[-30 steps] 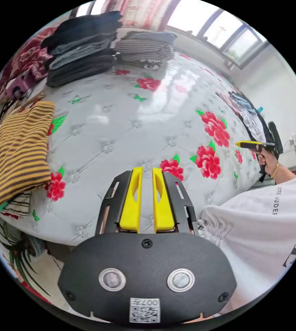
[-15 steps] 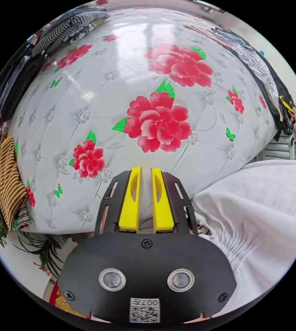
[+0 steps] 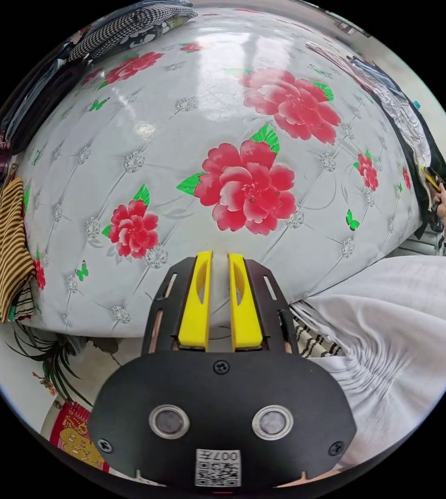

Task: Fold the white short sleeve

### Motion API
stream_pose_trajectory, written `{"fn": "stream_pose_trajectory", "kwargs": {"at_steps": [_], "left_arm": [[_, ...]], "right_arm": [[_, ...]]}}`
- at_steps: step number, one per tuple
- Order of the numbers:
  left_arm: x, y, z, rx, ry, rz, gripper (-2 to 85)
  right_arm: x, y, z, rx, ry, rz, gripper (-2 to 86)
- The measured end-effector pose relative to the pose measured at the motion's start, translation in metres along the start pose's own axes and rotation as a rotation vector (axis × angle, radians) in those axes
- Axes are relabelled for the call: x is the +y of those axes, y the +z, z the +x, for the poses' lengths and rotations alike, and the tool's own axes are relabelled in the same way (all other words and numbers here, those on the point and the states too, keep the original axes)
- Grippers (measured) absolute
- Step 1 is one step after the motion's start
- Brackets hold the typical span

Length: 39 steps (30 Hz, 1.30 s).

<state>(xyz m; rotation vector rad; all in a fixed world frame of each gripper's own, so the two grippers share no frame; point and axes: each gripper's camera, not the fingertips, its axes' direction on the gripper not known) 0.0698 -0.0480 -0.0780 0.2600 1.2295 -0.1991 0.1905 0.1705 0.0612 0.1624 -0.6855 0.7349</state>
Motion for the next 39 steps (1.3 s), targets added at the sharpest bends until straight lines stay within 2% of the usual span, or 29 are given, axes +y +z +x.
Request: {"fn": "stream_pose_trajectory", "kwargs": {"at_steps": [7, 10, 12, 14, 16, 18, 22, 30, 35, 39], "left_arm": [[0.006, 0.002, -0.013, 0.043, -0.056, 0.031, 5.6], [0.015, 0.001, -0.021, 0.087, -0.089, 0.088, 7.3], [0.023, -0.003, -0.025, 0.222, -0.063, 0.184, 9.0], [0.031, -0.009, -0.030, 0.275, -0.061, 0.248, 9.9], [0.039, -0.015, -0.038, 0.308, -0.054, 0.310, 9.9], [0.051, -0.022, -0.056, 0.324, -0.066, 0.358, 9.7], [0.076, -0.027, -0.090, 0.294, -0.115, 0.390, 9.5], [0.144, -0.034, -0.173, 0.306, -0.314, 0.496, 8.6], [0.135, -0.038, -0.187, 0.301, -0.272, 0.497, 8.8], [0.093, -0.037, -0.171, 0.319, -0.157, 0.460, 9.3]], "right_arm": [[0.053, -0.008, -0.158, -0.348, -0.412, -0.043, 0.1], [0.096, -0.004, -0.239, -0.556, -0.597, -0.157, 0.0], [0.140, -0.001, -0.303, -0.735, -0.778, -0.318, 0.0], [0.174, -0.001, -0.342, -0.821, -0.909, -0.418, 0.2], [0.205, 0.001, -0.372, -0.808, -1.049, -0.496, 0.5], [0.226, 0.009, -0.393, -0.621, -1.161, -0.528, 1.2], [0.215, 0.020, -0.387, -0.585, -1.066, -0.507, 2.6], [0.131, 0.048, -0.293, -0.359, -0.471, -0.309, 4.6], [0.088, 0.055, -0.263, -0.175, -0.360, -0.228, 5.9], [0.074, 0.077, -0.257, -0.112, -0.324, -0.253, 7.0]]}}
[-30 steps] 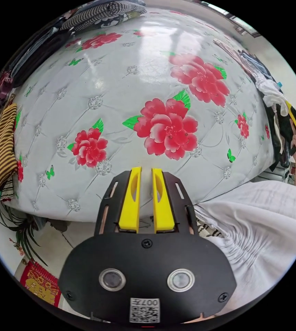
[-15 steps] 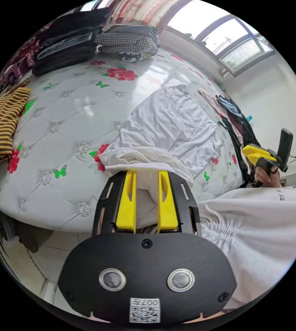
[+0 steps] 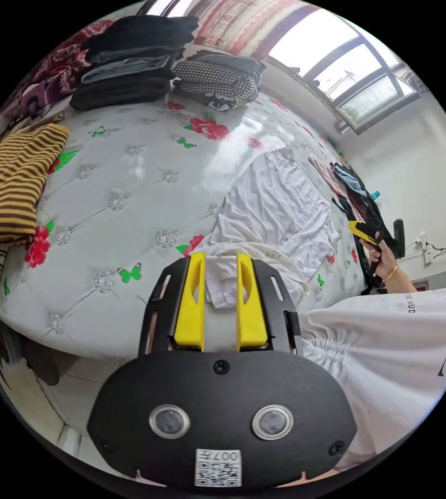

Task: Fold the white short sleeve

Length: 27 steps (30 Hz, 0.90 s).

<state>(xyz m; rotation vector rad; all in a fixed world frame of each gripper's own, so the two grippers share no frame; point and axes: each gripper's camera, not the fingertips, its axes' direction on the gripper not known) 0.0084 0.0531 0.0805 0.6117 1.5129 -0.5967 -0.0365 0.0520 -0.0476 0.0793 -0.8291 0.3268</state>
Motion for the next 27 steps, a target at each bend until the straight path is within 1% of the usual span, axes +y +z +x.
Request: {"fn": "stream_pose_trajectory", "kwargs": {"at_steps": [4, 7, 8, 9, 11, 14, 18, 21, 25, 27], "left_arm": [[-0.036, 0.018, 0.019, 0.044, 0.077, -0.031, 9.6], [-0.076, 0.028, 0.034, 0.048, 0.160, -0.059, 9.7], [-0.095, 0.033, 0.040, 0.041, 0.196, -0.071, 9.8], [-0.115, 0.039, 0.046, 0.038, 0.229, -0.086, 9.9], [-0.148, 0.048, 0.056, 0.049, 0.273, -0.098, 9.9], [-0.208, 0.069, 0.079, 0.074, 0.352, -0.114, 10.6], [-0.288, 0.114, 0.132, 0.026, 0.511, -0.146, 12.0], [-0.336, 0.152, 0.170, 0.014, 0.571, -0.158, 12.9], [-0.375, 0.201, 0.206, -0.013, 0.588, -0.200, 13.1], [-0.384, 0.233, 0.220, -0.067, 0.597, -0.256, 12.0]], "right_arm": [[-0.007, 0.028, -0.007, 0.029, -0.052, -0.075, 7.2], [-0.011, 0.050, -0.013, 0.090, -0.089, -0.128, 6.4], [-0.012, 0.057, -0.012, 0.118, -0.088, -0.156, 5.5], [-0.012, 0.058, -0.011, 0.163, -0.081, -0.142, 4.3], [-0.012, 0.054, -0.010, 0.190, -0.076, -0.149, 2.4], [-0.007, 0.034, -0.008, 0.144, -0.083, -0.091, 0.5], [0.005, 0.005, -0.002, 0.088, -0.045, -0.025, 0.0], [0.010, -0.005, 0.003, 0.073, 0.006, -0.004, -0.2], [0.012, -0.014, 0.013, 0.038, 0.077, 0.011, -0.2], [0.012, -0.019, 0.018, 0.035, 0.108, 0.021, -0.2]]}}
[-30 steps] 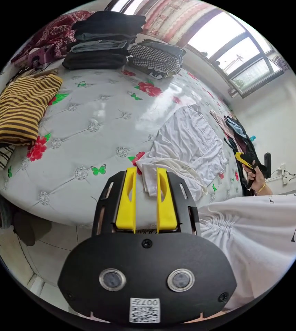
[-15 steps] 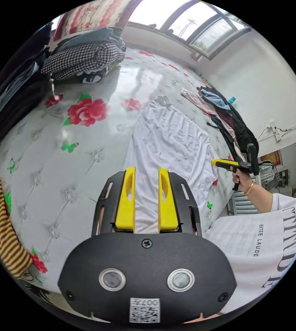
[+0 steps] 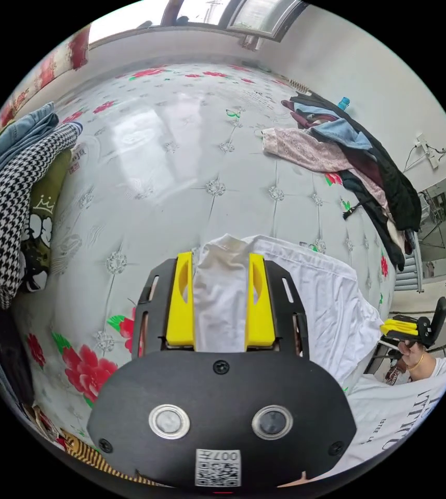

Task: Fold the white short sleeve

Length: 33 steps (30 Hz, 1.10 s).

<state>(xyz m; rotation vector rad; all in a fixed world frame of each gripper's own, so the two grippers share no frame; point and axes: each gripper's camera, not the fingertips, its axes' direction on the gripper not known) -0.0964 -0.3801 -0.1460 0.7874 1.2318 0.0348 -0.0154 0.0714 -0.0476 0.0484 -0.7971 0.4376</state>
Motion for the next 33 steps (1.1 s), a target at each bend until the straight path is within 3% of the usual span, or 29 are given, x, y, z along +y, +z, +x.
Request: {"fn": "stream_pose_trajectory", "kwargs": {"at_steps": [3, 6, 10, 16, 22, 27, 33], "left_arm": [[-0.002, 0.008, 0.011, -0.138, 0.024, 0.006, 3.5], [0.014, 0.001, 0.006, -0.044, 0.017, 0.000, -0.1], [0.059, -0.050, -0.020, 0.089, -0.079, 0.154, -0.6], [0.159, -0.186, -0.054, 0.074, -0.187, 0.417, -0.8], [0.241, -0.355, -0.066, -0.032, -0.261, 0.696, -0.8], [0.345, -0.496, -0.017, -0.117, -0.201, 1.018, -0.8], [0.460, -0.535, 0.058, -0.194, -0.087, 1.145, -0.8]], "right_arm": [[-0.003, -0.009, 0.007, -0.003, 0.030, 0.018, -0.3], [-0.010, -0.025, 0.015, -0.024, 0.051, 0.058, -0.3], [-0.023, -0.049, 0.017, -0.039, 0.029, 0.134, -0.3], [-0.055, -0.111, -0.009, -0.098, -0.117, 0.295, -0.3], [-0.102, -0.237, -0.107, -0.079, -0.477, 0.572, -0.2], [-0.066, -0.350, -0.179, -0.110, -0.685, 0.865, -0.2], [0.011, -0.372, -0.172, -0.179, -0.767, 0.931, -0.3]]}}
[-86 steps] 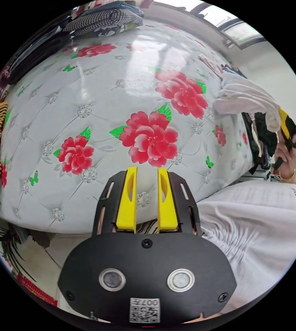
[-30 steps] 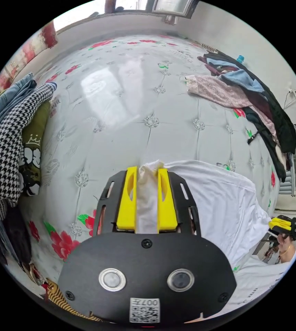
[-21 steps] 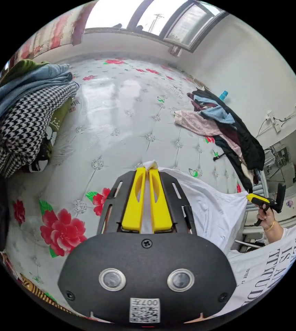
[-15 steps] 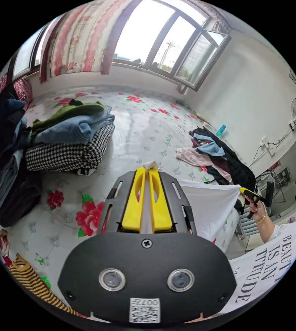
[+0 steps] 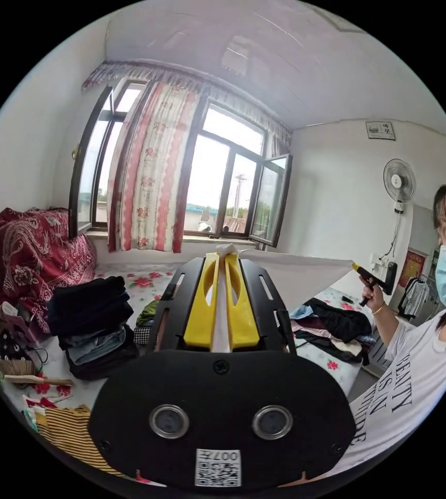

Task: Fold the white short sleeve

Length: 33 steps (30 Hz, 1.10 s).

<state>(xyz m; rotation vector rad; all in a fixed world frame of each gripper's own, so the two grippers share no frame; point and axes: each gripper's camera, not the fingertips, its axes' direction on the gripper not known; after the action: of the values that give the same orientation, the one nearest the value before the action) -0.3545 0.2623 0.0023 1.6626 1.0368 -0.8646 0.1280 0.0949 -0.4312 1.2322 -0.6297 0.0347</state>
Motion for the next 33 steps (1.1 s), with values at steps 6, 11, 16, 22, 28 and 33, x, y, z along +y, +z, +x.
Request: {"fn": "stream_pose_trajectory", "kwargs": {"at_steps": [6, 11, 16, 22, 28, 33], "left_arm": [[0.125, -0.040, 0.040, -0.095, -0.010, -0.162, -0.7], [0.287, -0.022, 0.049, -0.167, -0.264, -0.526, -0.6], [0.409, -0.010, 0.052, -0.194, -0.528, -0.796, -0.5], [0.440, 0.004, 0.067, -0.172, -0.519, -0.911, 0.0], [0.446, 0.003, 0.075, -0.217, -0.516, -0.939, 3.0], [0.441, -0.007, 0.075, -0.219, -0.517, -0.916, 3.5]], "right_arm": [[0.105, 0.015, -0.018, -0.017, 0.017, -0.305, -0.2], [0.233, 0.072, -0.017, -0.026, 0.142, -0.709, -0.2], [0.329, 0.111, -0.014, -0.081, 0.265, -0.984, -0.1], [0.364, 0.125, -0.012, -0.094, 0.248, -1.151, 0.8], [0.353, 0.117, -0.004, -0.149, 0.208, -1.160, 4.1], [0.355, 0.131, 0.001, -0.172, 0.206, -1.140, 5.1]]}}
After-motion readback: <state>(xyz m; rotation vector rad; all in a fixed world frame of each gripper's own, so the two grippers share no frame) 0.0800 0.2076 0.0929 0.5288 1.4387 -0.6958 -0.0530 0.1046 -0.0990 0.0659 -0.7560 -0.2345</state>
